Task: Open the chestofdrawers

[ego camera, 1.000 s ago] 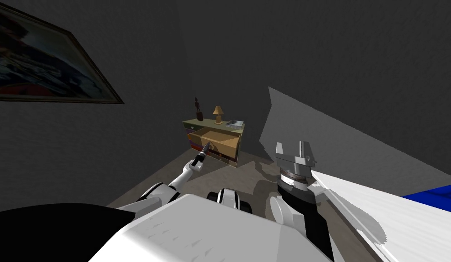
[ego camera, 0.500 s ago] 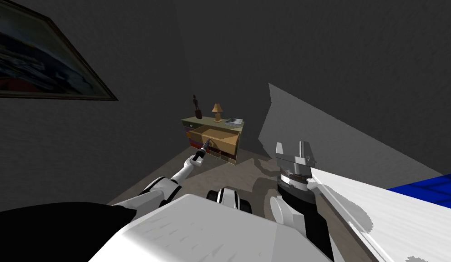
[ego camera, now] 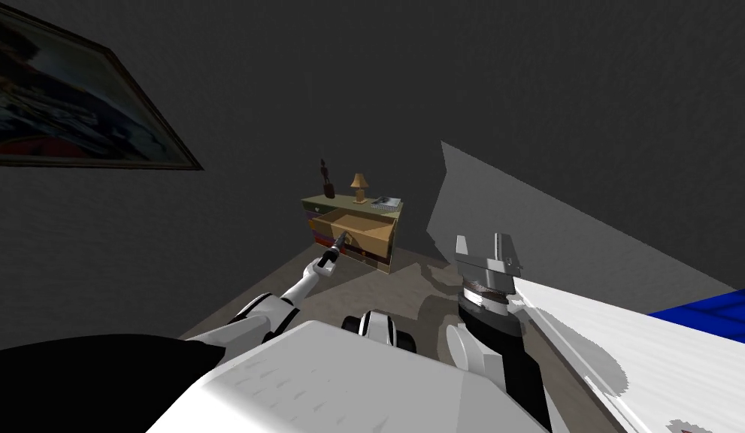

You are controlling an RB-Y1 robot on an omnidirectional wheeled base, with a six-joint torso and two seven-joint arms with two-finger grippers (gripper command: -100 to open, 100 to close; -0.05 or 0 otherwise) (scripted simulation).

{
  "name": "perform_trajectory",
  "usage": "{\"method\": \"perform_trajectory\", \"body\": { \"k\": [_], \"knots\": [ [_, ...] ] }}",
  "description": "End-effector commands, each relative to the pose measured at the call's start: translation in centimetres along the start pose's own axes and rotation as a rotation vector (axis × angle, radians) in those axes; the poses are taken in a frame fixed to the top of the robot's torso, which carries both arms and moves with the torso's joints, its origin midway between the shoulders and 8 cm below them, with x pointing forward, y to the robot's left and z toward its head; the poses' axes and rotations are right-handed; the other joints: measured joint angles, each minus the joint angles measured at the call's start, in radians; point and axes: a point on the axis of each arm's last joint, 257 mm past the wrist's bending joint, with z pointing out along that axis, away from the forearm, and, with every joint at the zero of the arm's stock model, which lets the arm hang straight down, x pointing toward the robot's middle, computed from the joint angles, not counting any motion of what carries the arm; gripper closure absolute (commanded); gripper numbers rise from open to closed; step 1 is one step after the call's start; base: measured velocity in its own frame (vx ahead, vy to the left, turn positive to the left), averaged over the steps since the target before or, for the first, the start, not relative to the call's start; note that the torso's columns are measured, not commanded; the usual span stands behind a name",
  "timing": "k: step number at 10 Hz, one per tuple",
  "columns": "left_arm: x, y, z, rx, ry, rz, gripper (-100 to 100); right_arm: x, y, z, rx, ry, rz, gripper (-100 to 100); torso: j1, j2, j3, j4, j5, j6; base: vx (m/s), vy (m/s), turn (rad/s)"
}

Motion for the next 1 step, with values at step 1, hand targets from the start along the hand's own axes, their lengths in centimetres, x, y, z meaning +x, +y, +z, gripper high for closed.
{"method": "perform_trajectory", "body": {
  "k": [1],
  "knots": [
    [0.01, 0.13, -0.05, -0.003, 0.000, 0.000, 0, 0.00, 0.00, 0.00, 0.000, 0.000, 0.000, 0, 0.001, -0.001, 0.000, -0.001, 0.000, 0.000, 0.000, 0.000, 0.000]
  ]
}}
